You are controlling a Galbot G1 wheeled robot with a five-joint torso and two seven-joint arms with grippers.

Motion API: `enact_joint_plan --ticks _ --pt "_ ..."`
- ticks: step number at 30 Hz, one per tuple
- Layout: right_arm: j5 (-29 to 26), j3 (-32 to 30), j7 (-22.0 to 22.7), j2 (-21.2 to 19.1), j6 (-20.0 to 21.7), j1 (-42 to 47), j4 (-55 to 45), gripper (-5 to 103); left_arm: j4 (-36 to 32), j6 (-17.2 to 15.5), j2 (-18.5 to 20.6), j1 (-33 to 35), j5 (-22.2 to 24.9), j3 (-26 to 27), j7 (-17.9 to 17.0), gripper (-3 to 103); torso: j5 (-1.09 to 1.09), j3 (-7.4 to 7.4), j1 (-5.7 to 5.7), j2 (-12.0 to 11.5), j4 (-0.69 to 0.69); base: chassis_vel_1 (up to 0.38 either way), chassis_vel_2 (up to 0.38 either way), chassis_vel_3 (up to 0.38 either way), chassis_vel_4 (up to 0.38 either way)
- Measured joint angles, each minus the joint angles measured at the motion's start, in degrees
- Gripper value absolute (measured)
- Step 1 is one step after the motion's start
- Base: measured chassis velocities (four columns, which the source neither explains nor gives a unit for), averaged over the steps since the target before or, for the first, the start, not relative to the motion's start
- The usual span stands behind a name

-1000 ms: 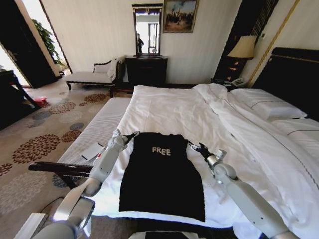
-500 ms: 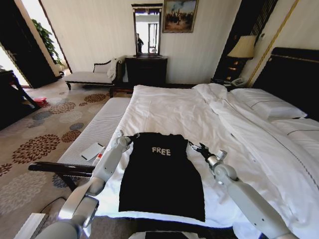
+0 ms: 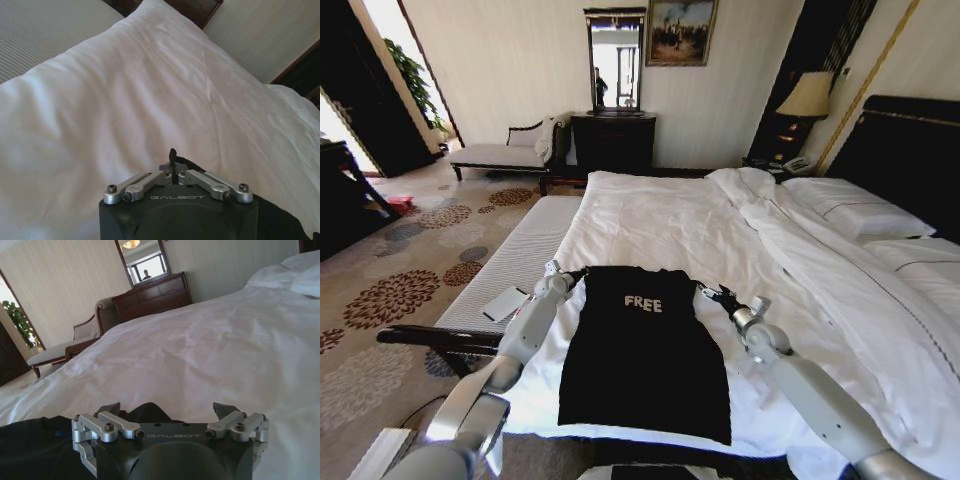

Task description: Fold the clothes on the bed.

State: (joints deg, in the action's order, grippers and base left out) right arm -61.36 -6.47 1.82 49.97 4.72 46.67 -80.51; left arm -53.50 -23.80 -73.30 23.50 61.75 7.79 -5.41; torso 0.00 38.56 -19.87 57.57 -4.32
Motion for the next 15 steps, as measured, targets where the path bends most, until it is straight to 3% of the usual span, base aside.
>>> enact_joint_plan --ticks 4,15 --pt "-1.6 4.8 0.6 1.2 1.0 -7.6 4.6 100 0.0 0.0 0.9 -0.9 0.0 -0.3 -0.1 1 -0.02 0.0 0.0 0.0 0.01 0.0 0.0 0.0 0.0" --pt "-5.5 12.4 -0.9 6.1 3.6 -16.6 19.7 100 -0.1 0.0 1.6 -1.2 -0.6 -0.4 -0.3 1 0.0 0.0 0.0 0.0 0.0 0.0 0.0 0.0 0.0"
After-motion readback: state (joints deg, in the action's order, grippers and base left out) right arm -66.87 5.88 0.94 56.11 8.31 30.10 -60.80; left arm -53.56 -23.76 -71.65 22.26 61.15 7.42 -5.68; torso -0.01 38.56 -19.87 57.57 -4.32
